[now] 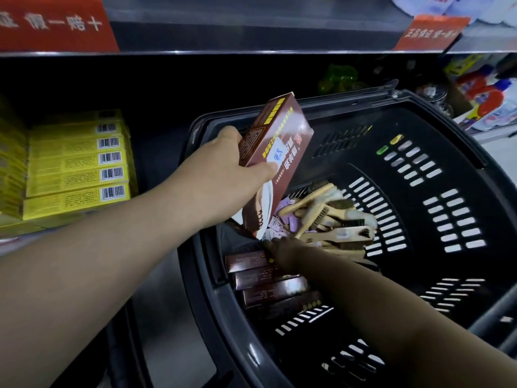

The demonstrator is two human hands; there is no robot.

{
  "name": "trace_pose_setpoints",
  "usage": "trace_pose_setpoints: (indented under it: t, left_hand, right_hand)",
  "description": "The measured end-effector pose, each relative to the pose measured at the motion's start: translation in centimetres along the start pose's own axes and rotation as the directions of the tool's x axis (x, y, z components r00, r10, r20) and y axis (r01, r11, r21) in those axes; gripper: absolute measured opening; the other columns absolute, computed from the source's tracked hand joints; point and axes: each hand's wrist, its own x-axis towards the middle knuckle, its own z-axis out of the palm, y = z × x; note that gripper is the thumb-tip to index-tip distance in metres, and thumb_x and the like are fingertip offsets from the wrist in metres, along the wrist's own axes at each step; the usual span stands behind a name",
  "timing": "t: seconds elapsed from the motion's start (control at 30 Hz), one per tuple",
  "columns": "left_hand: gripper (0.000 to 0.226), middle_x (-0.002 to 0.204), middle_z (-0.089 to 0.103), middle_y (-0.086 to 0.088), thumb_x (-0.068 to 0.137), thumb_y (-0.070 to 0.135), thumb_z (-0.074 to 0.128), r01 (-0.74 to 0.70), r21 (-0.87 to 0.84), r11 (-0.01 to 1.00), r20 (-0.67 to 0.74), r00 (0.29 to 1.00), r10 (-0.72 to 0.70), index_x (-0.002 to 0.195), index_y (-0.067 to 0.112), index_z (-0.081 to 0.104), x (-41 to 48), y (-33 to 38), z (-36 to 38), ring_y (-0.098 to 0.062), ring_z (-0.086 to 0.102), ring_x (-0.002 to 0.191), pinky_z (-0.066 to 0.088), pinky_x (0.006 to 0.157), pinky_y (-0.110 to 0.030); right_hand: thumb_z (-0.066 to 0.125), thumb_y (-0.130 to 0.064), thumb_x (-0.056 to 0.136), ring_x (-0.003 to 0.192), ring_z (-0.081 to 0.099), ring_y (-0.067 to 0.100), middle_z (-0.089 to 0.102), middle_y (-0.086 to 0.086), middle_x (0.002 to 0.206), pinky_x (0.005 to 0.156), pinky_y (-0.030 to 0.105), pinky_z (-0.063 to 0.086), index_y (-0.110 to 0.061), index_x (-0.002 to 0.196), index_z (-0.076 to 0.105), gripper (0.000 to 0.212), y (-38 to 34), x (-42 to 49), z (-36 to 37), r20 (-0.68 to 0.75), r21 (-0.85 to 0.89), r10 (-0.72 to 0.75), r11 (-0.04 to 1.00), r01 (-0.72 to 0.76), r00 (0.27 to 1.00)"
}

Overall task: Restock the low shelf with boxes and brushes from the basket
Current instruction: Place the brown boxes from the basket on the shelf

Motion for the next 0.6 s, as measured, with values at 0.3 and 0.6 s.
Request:
trace_pose_setpoints:
  t: [0.3, 0.6]
  left_hand:
    - [0.030, 0.085, 0.060, 0.009, 0.085, 0.043, 0.058, 0.032, -0.085, 0.996, 0.049, 0.998, -0.028, 0.102, 0.022, 0.048, -0.1, 0.2, -0.4, -0.006, 0.060, 0.070, 0.042, 0.047, -0.019]
    - [0.034, 0.096, 0.062, 0.007, 0.086, 0.045, 0.057, 0.074, -0.205, 0.976, 0.027, 0.997, -0.070, 0.109, 0.025, 0.042, -0.5, 0.3, -1.1, -0.014, 0.062, 0.085, 0.049, 0.075, -0.030]
  right_hand:
    - [0.068, -0.023, 0.082, 0.110, 0.057, 0.026, 0.061, 0.007, 0.120, 0.090, 0.029, 0.042, -0.017, 0.121, 0.059, 0.041, 2.5, -6.0, -6.4, -0.206, 0.127, -0.049, 0.989, 0.076, 0.977]
    - [0.074, -0.013, 0.072, 0.126, 0.045, 0.013, 0.044, -0.016, 0.127, 0.103, 0.031, 0.040, -0.047, 0.106, 0.058, 0.050, 6.0, -19.6, -13.3, -0.905, 0.297, 0.080, 0.822, 0.485, 0.418]
